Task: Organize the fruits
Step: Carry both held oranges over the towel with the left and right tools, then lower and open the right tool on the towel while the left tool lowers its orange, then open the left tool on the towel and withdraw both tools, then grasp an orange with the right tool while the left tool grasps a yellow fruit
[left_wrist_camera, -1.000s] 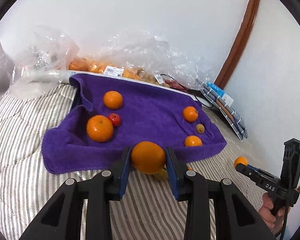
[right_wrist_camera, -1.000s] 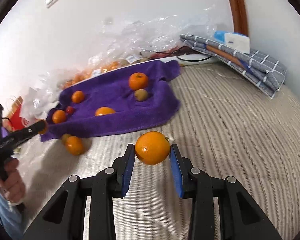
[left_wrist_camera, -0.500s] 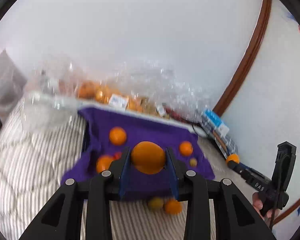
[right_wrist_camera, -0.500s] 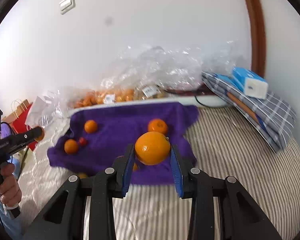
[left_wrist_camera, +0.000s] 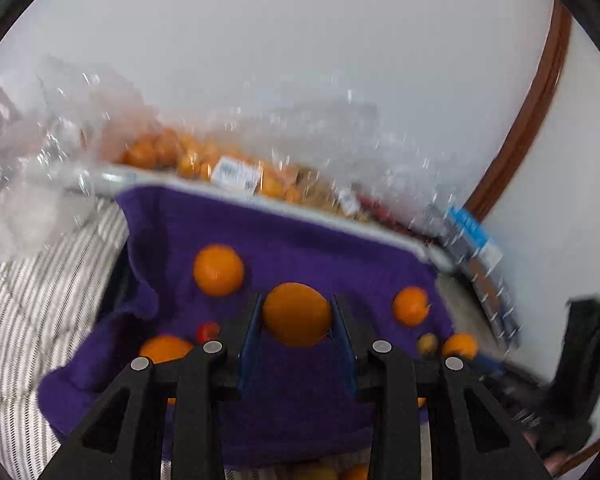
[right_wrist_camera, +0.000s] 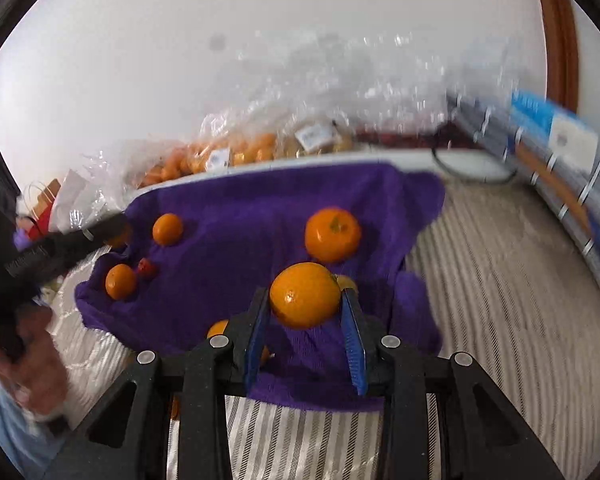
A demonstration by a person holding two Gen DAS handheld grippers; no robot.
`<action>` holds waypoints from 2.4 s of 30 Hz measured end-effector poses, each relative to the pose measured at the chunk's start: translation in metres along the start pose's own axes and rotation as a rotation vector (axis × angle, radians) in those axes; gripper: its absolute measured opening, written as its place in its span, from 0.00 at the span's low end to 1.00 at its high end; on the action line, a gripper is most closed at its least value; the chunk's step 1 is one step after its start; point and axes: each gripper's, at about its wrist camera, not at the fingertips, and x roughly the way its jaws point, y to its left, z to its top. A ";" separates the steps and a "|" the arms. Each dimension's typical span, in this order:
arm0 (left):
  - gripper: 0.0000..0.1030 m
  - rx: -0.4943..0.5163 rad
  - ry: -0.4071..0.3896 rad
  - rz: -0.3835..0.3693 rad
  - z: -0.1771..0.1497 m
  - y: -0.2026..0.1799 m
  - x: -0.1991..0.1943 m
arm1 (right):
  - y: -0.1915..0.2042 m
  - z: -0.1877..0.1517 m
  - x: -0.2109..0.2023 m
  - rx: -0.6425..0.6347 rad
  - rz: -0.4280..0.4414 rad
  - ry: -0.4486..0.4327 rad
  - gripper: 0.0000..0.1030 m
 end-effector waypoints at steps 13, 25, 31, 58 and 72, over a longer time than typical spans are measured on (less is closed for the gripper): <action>0.31 0.049 0.030 0.021 -0.016 0.001 0.017 | 0.004 -0.011 0.019 -0.019 -0.033 0.079 0.34; 0.32 0.073 0.067 0.029 -0.022 -0.005 0.026 | 0.006 -0.012 0.020 -0.030 -0.057 0.078 0.34; 0.32 0.088 0.087 0.030 -0.025 -0.008 0.028 | 0.008 -0.013 0.019 -0.058 -0.092 0.078 0.36; 0.41 0.125 0.080 0.016 -0.026 -0.016 0.021 | 0.018 -0.018 -0.026 -0.053 -0.204 -0.110 0.49; 0.53 0.193 0.053 0.061 -0.016 0.007 -0.053 | 0.092 -0.075 -0.034 -0.147 -0.040 0.002 0.48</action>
